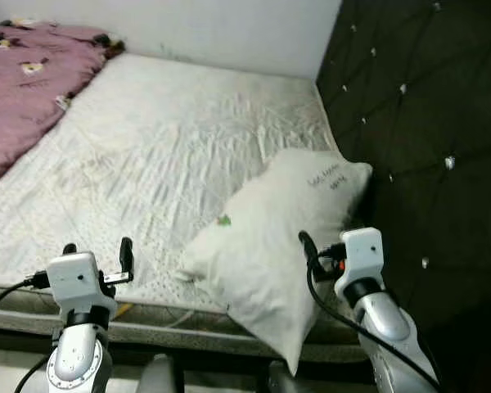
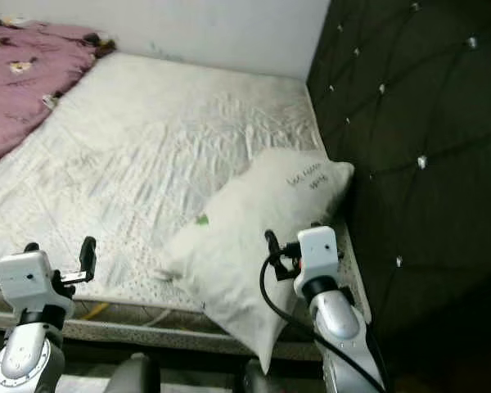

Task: Clean up the room

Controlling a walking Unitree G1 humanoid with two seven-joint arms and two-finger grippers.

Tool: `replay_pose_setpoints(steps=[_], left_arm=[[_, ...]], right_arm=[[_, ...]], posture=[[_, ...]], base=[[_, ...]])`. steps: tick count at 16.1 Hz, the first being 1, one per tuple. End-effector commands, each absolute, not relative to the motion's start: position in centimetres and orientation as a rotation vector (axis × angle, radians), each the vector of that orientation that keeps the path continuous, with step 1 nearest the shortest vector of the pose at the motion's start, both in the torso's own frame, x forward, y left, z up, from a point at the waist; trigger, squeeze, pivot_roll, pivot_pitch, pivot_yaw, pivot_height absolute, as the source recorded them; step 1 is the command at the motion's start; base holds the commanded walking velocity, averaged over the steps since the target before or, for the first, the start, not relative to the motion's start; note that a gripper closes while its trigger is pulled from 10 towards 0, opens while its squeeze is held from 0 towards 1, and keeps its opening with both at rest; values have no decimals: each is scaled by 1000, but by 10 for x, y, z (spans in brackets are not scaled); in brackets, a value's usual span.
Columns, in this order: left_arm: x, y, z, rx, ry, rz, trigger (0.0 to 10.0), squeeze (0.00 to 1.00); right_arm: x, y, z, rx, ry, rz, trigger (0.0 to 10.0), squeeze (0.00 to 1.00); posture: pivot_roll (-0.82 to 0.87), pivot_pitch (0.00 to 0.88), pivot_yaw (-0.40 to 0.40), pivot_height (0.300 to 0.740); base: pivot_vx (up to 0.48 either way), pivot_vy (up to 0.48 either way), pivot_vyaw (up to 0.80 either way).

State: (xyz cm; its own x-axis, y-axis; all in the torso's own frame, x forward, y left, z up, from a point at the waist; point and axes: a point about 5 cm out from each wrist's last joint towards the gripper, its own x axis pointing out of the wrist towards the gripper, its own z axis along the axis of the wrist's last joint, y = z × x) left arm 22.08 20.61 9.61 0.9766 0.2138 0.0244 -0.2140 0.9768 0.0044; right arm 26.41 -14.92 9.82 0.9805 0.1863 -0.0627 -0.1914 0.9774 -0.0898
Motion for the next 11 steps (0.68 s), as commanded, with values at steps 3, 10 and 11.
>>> replay_pose_setpoints(steps=[3,10,11], left_arm=[[222,204,98,3,-28,205,10000,0],[224,203,99,-3,-35,199,10000,0],[224,202,99,-6,-37,190,10000,0]], right_arm=[[265,-151,96,-91,66,191,10000,0],[267,-151,96,-93,68,202,10000,0],[266,-150,96,-94,68,211,10000,0]], posture=[[12,93,-100,624],[11,95,-104,624],[11,95,-104,624]], base=[[0,0,0],[0,0,0],[240,0,0]])
